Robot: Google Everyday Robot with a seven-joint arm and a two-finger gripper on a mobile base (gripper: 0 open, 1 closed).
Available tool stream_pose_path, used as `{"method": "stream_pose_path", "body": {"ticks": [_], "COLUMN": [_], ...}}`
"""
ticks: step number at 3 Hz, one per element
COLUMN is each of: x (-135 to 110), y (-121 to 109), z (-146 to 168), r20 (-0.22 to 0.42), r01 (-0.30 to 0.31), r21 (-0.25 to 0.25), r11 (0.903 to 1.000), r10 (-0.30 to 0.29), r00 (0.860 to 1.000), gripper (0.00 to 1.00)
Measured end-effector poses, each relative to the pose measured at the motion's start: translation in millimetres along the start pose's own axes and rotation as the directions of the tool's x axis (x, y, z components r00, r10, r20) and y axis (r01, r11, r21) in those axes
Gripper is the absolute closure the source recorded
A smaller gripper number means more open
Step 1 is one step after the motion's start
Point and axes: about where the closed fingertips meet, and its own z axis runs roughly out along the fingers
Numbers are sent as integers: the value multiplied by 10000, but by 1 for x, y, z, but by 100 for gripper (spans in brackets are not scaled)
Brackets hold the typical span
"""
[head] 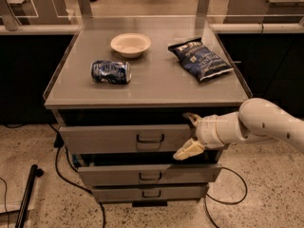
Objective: Open top drawer
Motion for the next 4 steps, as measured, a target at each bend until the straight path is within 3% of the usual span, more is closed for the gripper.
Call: {"method": "stream_pose_path", "body": {"ticks": [3, 4], "x": [-9, -2], "y": [-4, 19], "z": [-12, -24], "r20": [0, -90], "r01": [-1, -348], "r21": [0, 251], "r11": [10000, 9991], "r10": [1, 350], "r00": [10000, 9993], "gripper": [93, 100]}}
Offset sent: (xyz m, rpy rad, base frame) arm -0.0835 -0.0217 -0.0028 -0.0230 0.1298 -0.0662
